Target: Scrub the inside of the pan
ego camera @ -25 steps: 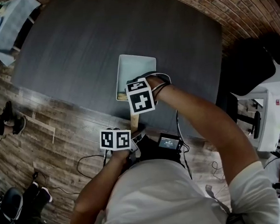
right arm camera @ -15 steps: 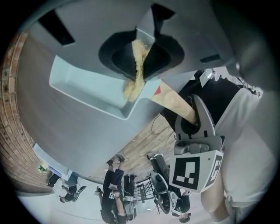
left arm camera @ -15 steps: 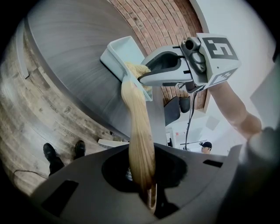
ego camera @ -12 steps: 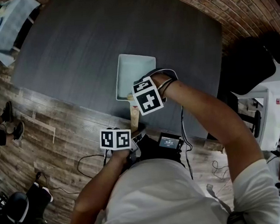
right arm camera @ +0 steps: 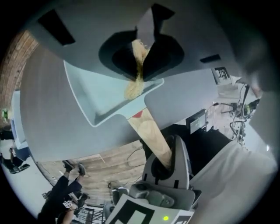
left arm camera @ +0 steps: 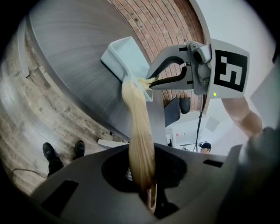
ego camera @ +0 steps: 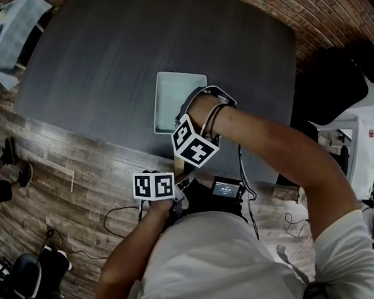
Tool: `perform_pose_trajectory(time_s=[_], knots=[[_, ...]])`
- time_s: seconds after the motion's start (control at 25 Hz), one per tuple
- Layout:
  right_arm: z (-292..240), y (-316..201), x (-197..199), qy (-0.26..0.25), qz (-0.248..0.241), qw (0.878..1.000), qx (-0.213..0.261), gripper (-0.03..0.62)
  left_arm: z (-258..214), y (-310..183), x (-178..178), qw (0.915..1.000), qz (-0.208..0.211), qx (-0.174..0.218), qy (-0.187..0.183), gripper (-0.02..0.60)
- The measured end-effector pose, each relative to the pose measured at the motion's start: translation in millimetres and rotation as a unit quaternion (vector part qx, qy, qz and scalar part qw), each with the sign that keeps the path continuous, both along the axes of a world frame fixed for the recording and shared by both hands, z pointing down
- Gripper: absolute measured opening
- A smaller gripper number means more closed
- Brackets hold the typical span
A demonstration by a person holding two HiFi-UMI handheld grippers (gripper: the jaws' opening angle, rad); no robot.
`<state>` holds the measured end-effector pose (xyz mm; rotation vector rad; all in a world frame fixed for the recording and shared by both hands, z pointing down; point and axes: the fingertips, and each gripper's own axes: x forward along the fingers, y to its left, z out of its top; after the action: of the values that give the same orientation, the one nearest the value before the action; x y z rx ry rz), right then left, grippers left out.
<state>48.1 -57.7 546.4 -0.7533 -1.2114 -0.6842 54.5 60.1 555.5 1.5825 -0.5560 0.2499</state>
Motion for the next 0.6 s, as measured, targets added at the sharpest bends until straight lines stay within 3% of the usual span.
perform_pose_trajectory(time_s=[0.16, 0.36, 0.48, 0.6], knots=[[-4, -2, 6, 0.029, -0.059, 0.998, 0.021, 0.046, -1, -1, 1, 1.0000, -0.004, -0.001, 0.000, 0.049], [-7, -1, 19, 0.046, -0.065, 0.997, 0.023, 0.046, -2, -1, 0, 1.0000, -0.006, -0.001, -0.001, 0.049], [-11, -2, 22, 0.028, -0.026, 0.999, 0.019, 0.046, -2, -1, 1, 1.0000, -0.006, -0.001, 0.000, 0.049], [-20, -11, 6, -0.043, 0.091, 0.995, 0.003, 0.048, -3, -1, 1, 1.0000, -0.004, 0.000, -0.001, 0.049]])
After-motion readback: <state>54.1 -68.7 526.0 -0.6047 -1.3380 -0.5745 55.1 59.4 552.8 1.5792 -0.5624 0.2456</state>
